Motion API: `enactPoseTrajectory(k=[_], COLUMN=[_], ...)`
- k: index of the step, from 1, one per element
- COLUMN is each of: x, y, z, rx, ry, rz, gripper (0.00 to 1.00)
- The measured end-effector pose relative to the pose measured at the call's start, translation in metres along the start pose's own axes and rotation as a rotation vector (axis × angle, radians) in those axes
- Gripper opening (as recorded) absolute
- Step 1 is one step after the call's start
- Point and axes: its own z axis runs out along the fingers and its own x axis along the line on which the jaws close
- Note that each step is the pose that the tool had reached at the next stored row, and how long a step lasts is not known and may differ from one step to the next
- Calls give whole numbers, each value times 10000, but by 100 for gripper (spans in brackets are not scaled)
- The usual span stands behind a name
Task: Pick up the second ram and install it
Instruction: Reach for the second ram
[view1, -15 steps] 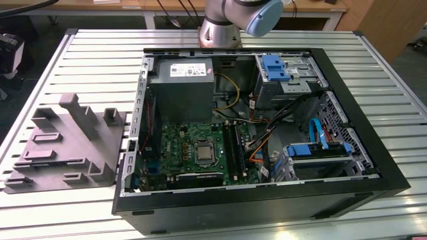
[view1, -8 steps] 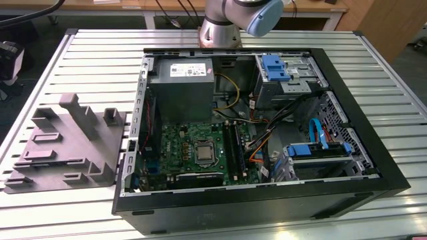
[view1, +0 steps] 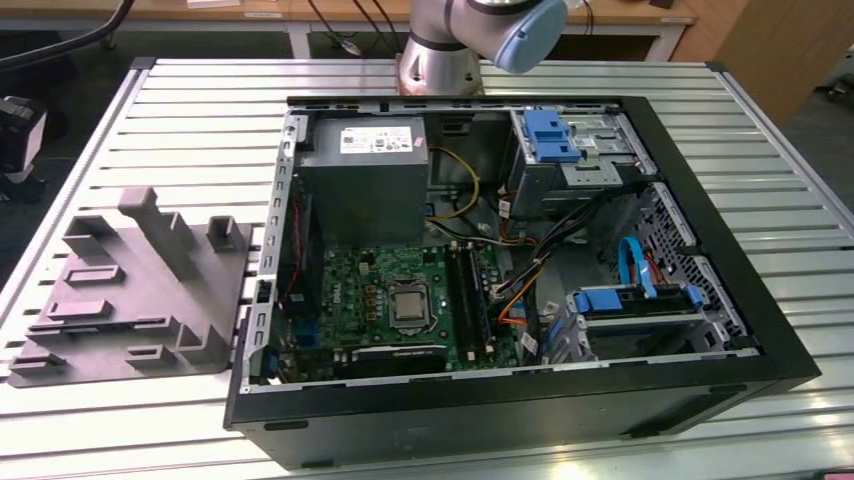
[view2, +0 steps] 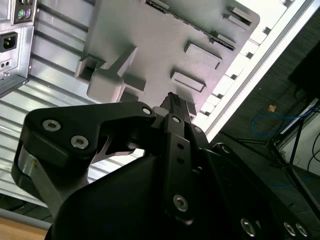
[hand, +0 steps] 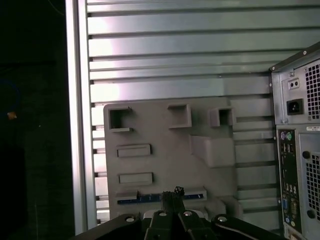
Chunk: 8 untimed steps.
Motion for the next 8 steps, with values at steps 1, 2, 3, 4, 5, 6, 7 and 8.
enactPoseTrajectory(k=[1,2,3,4,5,6,7,8], x=[2,5,8,11,14,17,19,20], y=[-13,-26,-39,-51,-63,-75,-87,-100], z=[12,24,35,45,55,64,76,87], rx=[-1,-1,-1,-1,-1,0,-1,-1], ry=[0,0,-1,-1,-1,0,-1,-1], rz=[0,-1,0,0,-1,-1,-1,-1], gripper=[10,10,10,10,10,10,10,10])
